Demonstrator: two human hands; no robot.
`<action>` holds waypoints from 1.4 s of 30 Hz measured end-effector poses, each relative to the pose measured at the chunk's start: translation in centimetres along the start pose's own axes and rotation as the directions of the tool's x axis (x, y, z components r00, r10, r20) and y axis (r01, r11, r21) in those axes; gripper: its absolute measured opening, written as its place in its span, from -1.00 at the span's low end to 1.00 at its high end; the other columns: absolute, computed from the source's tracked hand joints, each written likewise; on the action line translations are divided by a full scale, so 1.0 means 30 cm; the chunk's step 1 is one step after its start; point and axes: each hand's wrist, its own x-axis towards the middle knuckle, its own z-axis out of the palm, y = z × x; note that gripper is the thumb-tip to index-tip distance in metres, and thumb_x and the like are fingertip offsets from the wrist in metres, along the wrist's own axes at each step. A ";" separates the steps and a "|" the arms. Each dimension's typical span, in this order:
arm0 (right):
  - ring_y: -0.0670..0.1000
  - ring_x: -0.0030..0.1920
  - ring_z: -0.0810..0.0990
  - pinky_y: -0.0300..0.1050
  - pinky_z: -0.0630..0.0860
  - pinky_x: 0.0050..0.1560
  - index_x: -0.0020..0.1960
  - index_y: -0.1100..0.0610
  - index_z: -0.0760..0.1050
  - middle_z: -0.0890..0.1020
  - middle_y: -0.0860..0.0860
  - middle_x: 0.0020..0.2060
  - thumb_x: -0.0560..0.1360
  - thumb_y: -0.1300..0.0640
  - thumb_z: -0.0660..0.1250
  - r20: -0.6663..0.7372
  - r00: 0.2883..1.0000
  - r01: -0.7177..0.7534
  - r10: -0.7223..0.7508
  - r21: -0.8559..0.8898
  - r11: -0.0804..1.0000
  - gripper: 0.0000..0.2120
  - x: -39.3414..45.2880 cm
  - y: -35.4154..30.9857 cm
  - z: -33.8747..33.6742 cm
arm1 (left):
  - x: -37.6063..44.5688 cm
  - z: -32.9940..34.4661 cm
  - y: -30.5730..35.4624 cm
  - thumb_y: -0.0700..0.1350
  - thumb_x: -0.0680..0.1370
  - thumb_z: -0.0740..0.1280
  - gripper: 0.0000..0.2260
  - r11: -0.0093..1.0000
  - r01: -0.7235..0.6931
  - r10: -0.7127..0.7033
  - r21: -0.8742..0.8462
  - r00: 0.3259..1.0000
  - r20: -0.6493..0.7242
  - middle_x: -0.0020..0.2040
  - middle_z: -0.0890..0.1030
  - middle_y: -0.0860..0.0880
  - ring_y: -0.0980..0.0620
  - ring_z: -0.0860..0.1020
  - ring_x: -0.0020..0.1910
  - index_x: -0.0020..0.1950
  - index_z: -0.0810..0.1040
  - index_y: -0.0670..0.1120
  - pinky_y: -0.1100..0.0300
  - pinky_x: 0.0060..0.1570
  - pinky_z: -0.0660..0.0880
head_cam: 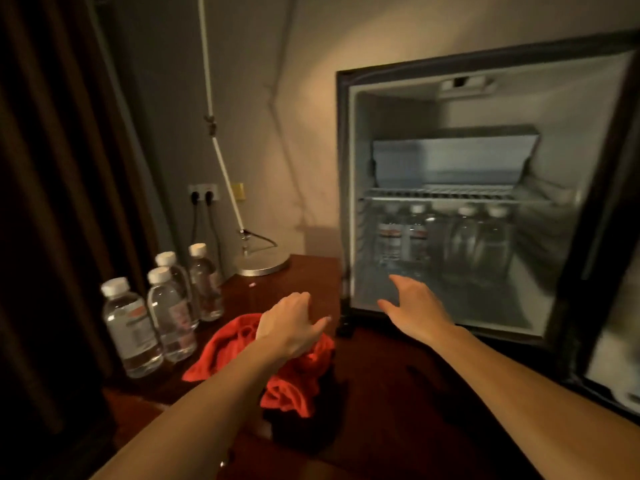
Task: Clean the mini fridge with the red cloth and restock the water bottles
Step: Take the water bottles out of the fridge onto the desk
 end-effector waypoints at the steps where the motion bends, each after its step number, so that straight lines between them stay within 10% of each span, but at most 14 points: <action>1: 0.09 0.32 0.45 0.04 0.48 0.23 0.51 0.09 0.22 0.47 0.06 0.34 0.55 -0.11 0.30 -0.028 0.998 -0.054 0.054 0.002 0.999 -0.39 0.007 0.045 -0.030 | 0.029 0.012 0.052 0.31 0.50 0.26 -0.51 0.999 -0.036 0.036 -0.009 0.999 0.008 0.21 0.54 -0.02 -0.09 0.52 0.22 0.22 0.47 -0.03 -0.04 0.11 0.50; 7: 0.22 0.14 0.58 0.01 0.54 0.09 0.25 0.05 0.50 0.62 0.15 0.15 0.50 -0.01 0.33 -0.174 0.955 -0.225 0.239 0.096 0.970 -0.65 0.082 0.235 -0.155 | 0.209 0.081 0.319 0.28 0.54 0.25 -0.45 0.975 -0.198 0.206 -0.104 0.976 0.066 0.36 0.47 -0.02 -0.05 0.45 0.33 0.40 0.38 -0.03 0.01 0.22 0.46; 19: 0.22 0.43 0.30 0.00 0.33 0.33 0.55 0.22 -0.02 0.27 0.20 0.46 0.51 0.04 0.36 -0.267 0.813 -0.427 0.518 0.333 0.841 -0.20 0.313 0.498 -0.197 | 0.534 0.195 0.690 0.17 0.50 0.31 -0.47 0.881 -0.246 0.304 -0.404 0.949 0.083 0.33 0.53 -0.03 -0.15 0.53 0.26 0.44 0.31 0.10 -0.02 0.14 0.51; 27: 0.23 0.28 0.48 0.09 0.49 0.20 0.53 0.17 0.10 0.43 0.21 0.34 0.48 0.03 0.38 -0.470 0.728 -0.314 0.499 0.418 0.852 -0.26 0.445 0.566 -0.125 | 0.774 0.388 0.761 0.21 0.27 0.42 -0.15 0.806 -0.190 0.267 -0.561 0.962 0.057 0.33 0.52 -0.07 -0.12 0.55 0.24 0.49 0.12 0.16 -0.07 0.08 0.58; 34: 0.04 0.19 0.51 -0.28 0.33 -0.01 0.46 0.06 0.21 0.48 0.06 0.25 0.50 -0.15 0.30 -0.534 0.700 -0.336 0.475 0.340 0.878 -0.37 0.473 0.586 -0.074 | 0.795 0.408 0.808 0.09 0.37 0.53 -0.31 0.735 -0.168 0.210 -0.657 0.978 -0.015 0.17 0.58 -0.10 -0.14 0.59 0.11 0.37 0.29 -0.06 -0.05 0.01 0.59; 39: 0.05 0.24 0.50 -0.12 0.41 0.19 0.35 -0.01 0.35 0.52 0.01 0.24 0.40 -0.19 0.40 -0.529 0.734 -0.285 0.426 0.329 0.900 -0.41 0.422 0.556 -0.085 | 0.712 0.357 0.757 0.13 0.43 0.47 -0.34 0.701 -0.159 0.184 -0.695 0.982 -0.039 0.02 0.61 0.06 0.04 0.63 -0.07 0.42 0.23 0.08 0.23 -0.20 0.55; 42: -0.08 0.00 0.58 -0.18 0.43 -0.09 0.08 -0.07 0.47 0.58 -0.16 -0.02 0.35 -0.32 0.33 -0.503 0.763 -0.317 0.406 0.256 0.913 -0.57 0.362 0.490 -0.111 | 0.631 0.311 0.709 0.07 0.46 0.43 -0.39 0.705 -0.167 0.177 -0.690 0.983 -0.057 -0.04 0.58 0.11 0.12 0.59 -0.22 0.45 0.26 0.07 0.18 -0.27 0.53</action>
